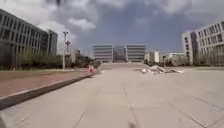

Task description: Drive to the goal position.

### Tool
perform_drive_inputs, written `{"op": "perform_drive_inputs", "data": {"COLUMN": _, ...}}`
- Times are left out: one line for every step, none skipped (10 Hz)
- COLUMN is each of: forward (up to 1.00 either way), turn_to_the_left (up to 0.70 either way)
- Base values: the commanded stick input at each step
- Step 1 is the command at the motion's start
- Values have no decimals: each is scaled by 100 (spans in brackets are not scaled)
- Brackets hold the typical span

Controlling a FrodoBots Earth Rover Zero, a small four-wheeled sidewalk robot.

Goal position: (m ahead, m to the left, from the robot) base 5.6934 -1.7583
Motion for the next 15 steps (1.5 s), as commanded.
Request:
{"op": "perform_drive_inputs", "data": {"forward": 100, "turn_to_the_left": 0}}
{"op": "perform_drive_inputs", "data": {"forward": 100, "turn_to_the_left": 0}}
{"op": "perform_drive_inputs", "data": {"forward": 100, "turn_to_the_left": 0}}
{"op": "perform_drive_inputs", "data": {"forward": 100, "turn_to_the_left": 0}}
{"op": "perform_drive_inputs", "data": {"forward": 100, "turn_to_the_left": 0}}
{"op": "perform_drive_inputs", "data": {"forward": 100, "turn_to_the_left": 0}}
{"op": "perform_drive_inputs", "data": {"forward": 100, "turn_to_the_left": 0}}
{"op": "perform_drive_inputs", "data": {"forward": 100, "turn_to_the_left": 0}}
{"op": "perform_drive_inputs", "data": {"forward": 100, "turn_to_the_left": 0}}
{"op": "perform_drive_inputs", "data": {"forward": 100, "turn_to_the_left": 0}}
{"op": "perform_drive_inputs", "data": {"forward": 100, "turn_to_the_left": -2}}
{"op": "perform_drive_inputs", "data": {"forward": 100, "turn_to_the_left": -3}}
{"op": "perform_drive_inputs", "data": {"forward": 100, "turn_to_the_left": -3}}
{"op": "perform_drive_inputs", "data": {"forward": 100, "turn_to_the_left": -2}}
{"op": "perform_drive_inputs", "data": {"forward": 100, "turn_to_the_left": -2}}
